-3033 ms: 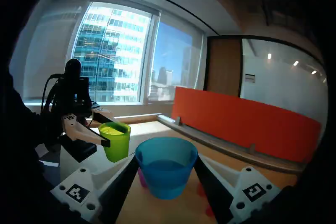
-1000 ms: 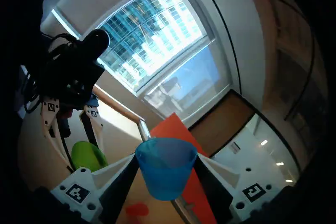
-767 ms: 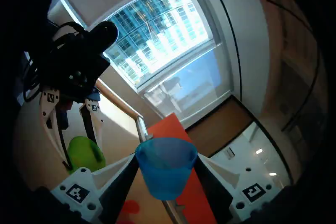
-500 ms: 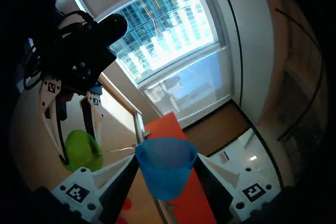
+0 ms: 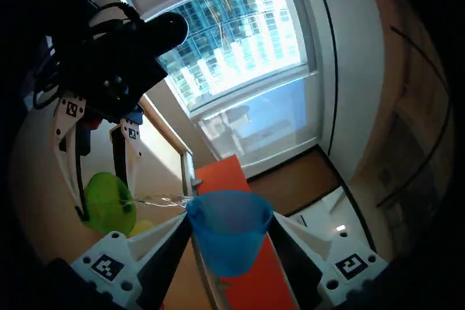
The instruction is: Pour water
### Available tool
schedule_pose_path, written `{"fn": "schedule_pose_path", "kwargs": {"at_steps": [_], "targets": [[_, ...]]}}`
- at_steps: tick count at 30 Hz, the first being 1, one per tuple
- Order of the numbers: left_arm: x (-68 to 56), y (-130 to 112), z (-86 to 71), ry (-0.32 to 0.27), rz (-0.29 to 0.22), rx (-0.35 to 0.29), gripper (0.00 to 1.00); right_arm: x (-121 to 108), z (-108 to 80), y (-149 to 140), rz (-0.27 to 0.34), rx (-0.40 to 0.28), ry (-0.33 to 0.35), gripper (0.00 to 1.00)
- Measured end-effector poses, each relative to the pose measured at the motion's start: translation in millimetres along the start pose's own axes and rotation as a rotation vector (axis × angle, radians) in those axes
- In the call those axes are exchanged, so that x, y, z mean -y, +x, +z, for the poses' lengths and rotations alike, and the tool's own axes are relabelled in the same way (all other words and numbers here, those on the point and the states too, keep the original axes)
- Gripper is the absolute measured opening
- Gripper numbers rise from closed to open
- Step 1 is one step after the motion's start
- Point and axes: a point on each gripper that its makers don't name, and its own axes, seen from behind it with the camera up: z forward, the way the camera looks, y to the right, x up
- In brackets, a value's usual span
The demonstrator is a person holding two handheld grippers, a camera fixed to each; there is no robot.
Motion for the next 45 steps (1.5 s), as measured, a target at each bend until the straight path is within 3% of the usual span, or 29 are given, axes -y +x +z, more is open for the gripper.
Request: {"fn": "schedule_pose_path", "kwargs": {"at_steps": [45], "targets": [[-1.3,6.8,2.9,-0.006,-0.009,-0.014,0.86,-26.0,-3.3,5.2,-0.207,0.0,-0.06,0.9]]}}
